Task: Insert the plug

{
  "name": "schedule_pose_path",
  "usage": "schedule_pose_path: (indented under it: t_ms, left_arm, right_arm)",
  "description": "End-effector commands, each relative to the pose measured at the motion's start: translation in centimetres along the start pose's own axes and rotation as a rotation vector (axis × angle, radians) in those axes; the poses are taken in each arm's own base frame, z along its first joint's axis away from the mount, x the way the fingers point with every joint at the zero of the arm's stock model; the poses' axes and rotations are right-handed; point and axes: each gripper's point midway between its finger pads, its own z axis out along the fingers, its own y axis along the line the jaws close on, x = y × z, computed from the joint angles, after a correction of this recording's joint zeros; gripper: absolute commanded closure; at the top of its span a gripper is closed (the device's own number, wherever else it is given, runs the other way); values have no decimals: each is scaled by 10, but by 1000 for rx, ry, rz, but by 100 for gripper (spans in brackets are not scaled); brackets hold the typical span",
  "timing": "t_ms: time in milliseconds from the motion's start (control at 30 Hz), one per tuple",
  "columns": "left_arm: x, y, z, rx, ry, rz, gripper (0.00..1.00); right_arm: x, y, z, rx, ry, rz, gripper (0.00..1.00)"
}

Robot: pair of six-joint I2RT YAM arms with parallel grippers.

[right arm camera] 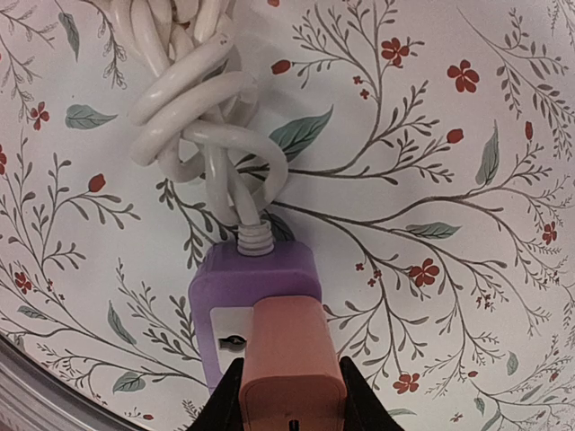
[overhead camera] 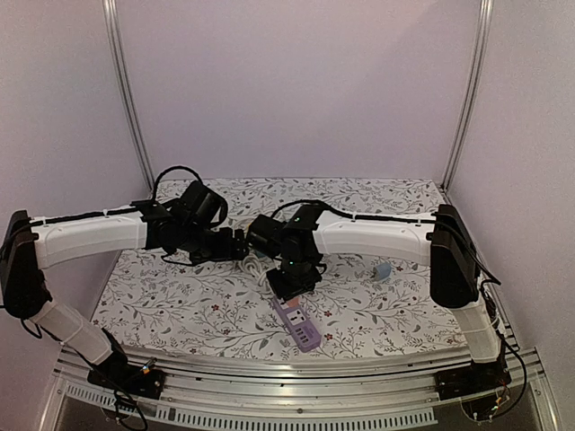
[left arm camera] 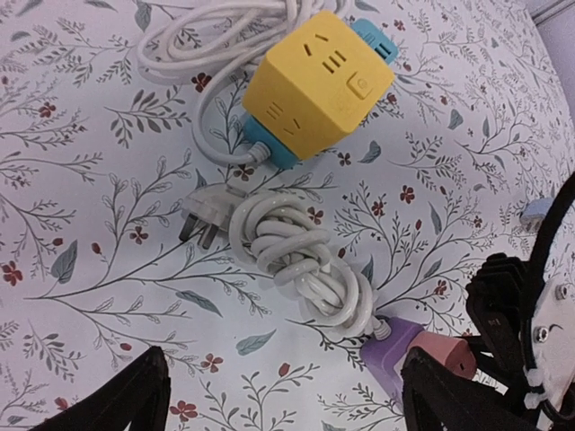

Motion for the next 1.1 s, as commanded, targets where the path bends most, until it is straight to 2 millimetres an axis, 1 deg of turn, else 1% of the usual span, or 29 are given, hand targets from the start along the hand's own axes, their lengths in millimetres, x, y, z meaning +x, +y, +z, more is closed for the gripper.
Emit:
schedule_pose_path:
  t_ms: [0, 67, 133, 167, 333, 400, 433, 533, 667, 767, 833, 933, 1000, 1033, 1067]
  left_arm:
    - [-1, 11, -3, -31, -10, 12, 6]
    - [-3, 12, -5, -34, -19, 16, 4]
    - [-6, 11, -7, -34, -32, 17, 1]
    - [-8, 12, -8, -33, -38, 17, 1]
    - [-19, 11, -20, -26, -79, 31, 1]
    - [-24, 12, -26, -27, -101, 37, 0]
    - [-26, 12, -29, -26, -113, 41, 0]
    - [-36, 12, -42, -19, -153, 64, 0]
    - [-50, 18, -60, -56, -212, 86, 0]
    - [-59, 12, -74, -34, -250, 126, 1]
    - [-67, 13, -82, -39, -289, 125, 1]
    - [-75, 24, -89, -76, -340, 62, 1]
    - [-78, 16, -89, -16, -346, 73, 0]
    - [-79, 8, -89, 25, -351, 86, 1]
    - [-81, 0, -90, 64, -358, 109, 0]
  right_arm:
    - [42, -21, 55, 115, 163, -20, 100]
    - [38, -21, 50, 115, 153, -15, 99]
    - [32, -18, 44, 107, 135, -12, 95]
    - [27, -15, 38, 92, 121, -13, 93]
    - [2, -1, 9, 33, 46, -18, 74]
    - [-7, 4, -2, 8, 17, -19, 64]
    - [-11, 6, -7, -4, 2, -18, 61]
    - [-24, 12, -26, -34, -51, -15, 57]
    - [-42, 13, -53, -62, -117, -3, 53]
    - [-51, 13, -70, -82, -154, 21, 49]
    - [-57, 8, -84, -91, -184, 54, 47]
    - [-65, -8, -101, -90, -217, 111, 43]
    - [-70, -22, -109, -88, -232, 156, 42]
    - [-73, -31, -116, -88, -245, 182, 41]
    - [-74, -40, -118, -80, -248, 207, 40]
